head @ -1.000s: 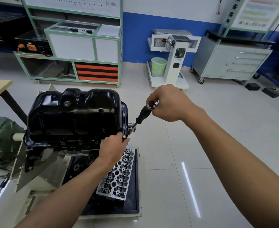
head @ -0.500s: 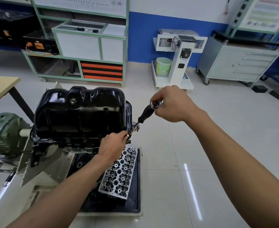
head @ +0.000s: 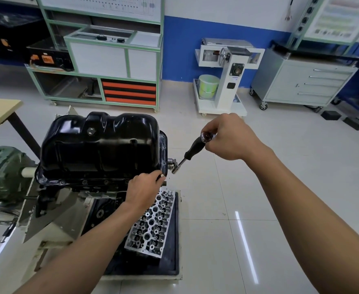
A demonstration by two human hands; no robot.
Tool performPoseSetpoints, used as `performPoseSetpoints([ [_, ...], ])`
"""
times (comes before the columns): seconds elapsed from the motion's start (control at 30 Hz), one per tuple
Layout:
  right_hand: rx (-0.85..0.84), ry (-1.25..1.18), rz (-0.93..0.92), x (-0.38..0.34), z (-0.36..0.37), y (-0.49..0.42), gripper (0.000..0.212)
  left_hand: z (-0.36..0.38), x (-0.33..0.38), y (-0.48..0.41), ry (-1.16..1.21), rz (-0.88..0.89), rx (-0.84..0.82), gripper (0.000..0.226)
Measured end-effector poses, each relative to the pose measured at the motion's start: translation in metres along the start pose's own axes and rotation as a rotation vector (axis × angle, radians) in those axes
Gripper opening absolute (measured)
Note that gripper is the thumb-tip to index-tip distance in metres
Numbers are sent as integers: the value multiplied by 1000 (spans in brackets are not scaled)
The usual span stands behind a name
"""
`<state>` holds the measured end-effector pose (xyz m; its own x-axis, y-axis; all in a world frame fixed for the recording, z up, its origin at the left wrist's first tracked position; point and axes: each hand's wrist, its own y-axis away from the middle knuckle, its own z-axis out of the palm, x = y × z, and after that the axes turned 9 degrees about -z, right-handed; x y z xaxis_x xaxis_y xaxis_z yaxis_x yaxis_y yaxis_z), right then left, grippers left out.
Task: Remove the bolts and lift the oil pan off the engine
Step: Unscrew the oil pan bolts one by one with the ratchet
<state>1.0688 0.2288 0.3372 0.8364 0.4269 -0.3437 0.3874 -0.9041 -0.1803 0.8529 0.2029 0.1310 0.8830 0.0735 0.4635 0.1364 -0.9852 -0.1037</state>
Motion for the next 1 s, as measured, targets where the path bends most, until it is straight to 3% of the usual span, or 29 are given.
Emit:
performPoseSetpoints([
  [0.23, 0, -2, -4, 0, 5, 1, 22, -9, -2, -9, 22, 12, -108, 31],
  [0.47, 5, -45, 15, -3, 8, 2, 19, -2, 5, -1, -6, -23, 3, 29],
  [1.0, 54, -250, 75, 8, 2, 5, 19, 8, 8, 5, -50, -34, 23, 35],
])
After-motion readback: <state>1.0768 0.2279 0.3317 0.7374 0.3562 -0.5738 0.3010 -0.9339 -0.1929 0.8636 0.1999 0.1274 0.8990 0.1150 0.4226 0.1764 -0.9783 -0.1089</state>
